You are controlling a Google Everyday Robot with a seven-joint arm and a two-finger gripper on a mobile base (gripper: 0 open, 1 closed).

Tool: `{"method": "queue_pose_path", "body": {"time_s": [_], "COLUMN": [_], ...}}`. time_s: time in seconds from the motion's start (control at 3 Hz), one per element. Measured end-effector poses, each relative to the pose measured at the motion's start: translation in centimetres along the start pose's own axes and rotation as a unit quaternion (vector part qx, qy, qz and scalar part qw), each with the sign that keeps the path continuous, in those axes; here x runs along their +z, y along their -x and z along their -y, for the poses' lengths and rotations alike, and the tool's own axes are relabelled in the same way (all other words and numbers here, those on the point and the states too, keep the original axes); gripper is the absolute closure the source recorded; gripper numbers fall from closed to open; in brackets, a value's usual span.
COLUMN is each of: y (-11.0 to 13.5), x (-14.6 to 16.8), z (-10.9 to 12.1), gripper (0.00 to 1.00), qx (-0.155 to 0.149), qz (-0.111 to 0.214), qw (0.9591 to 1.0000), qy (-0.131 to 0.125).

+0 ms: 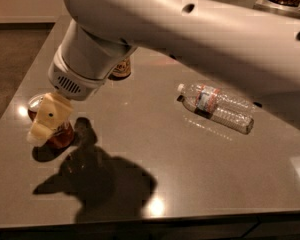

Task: Knock coke can over

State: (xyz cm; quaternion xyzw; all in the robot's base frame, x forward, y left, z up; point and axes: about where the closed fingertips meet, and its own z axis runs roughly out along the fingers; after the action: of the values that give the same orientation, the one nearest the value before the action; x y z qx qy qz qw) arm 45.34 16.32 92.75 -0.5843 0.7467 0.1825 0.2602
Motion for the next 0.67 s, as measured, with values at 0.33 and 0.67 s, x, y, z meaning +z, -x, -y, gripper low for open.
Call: {"method": "queue_pose_path", "body": {"time_s": [0.33,0.67], "y": [1.2,2.5], "x": [1.6,2.6], "z": [-0.9,-1.6], "gripper": [0.00,0.10], "qx": [0.004,-0.001], "qz": [0.013,0.026], "qw": [0.9998,0.9994], "qy": [0.011,0.022]}}
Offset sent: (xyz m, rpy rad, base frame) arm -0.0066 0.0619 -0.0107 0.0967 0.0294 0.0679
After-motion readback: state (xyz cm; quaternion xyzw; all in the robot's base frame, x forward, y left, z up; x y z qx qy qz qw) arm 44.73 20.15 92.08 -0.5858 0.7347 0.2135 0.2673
